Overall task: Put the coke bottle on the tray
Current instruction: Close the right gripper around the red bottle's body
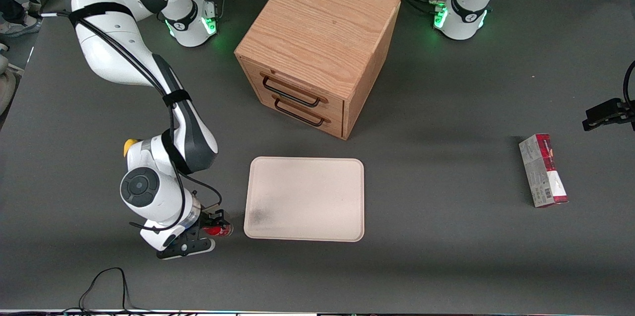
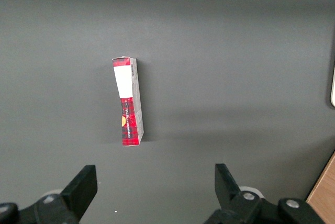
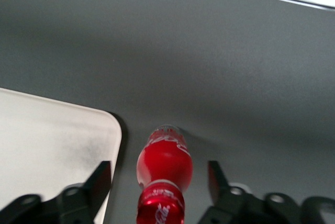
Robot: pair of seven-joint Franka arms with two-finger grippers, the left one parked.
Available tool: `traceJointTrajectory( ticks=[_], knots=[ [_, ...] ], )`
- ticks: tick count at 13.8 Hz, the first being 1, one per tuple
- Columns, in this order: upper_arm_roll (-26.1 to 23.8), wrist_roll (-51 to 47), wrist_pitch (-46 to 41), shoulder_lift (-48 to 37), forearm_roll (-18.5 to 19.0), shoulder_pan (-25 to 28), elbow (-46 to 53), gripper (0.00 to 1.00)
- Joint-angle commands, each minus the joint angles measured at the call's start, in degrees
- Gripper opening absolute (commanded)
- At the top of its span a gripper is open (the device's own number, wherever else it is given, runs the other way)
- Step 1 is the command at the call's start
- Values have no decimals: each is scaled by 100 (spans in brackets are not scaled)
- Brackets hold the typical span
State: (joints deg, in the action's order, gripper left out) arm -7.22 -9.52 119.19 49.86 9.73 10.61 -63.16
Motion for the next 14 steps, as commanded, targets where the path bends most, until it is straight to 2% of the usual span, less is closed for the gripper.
traceJointTrajectory(
  ticks=[1, 3, 5, 10, 14],
  knots=[
    [-43, 64, -281, 24, 100, -15, 93, 54],
    [-52, 56, -387, 15, -66, -23, 111, 3],
    [-34, 38, -396, -2, -225, -41, 163, 0],
    [-8, -567, -414, -247, -226, 3, 515, 0],
    [-52, -647, -1246, -836, -226, 11, 603, 0]
  ],
)
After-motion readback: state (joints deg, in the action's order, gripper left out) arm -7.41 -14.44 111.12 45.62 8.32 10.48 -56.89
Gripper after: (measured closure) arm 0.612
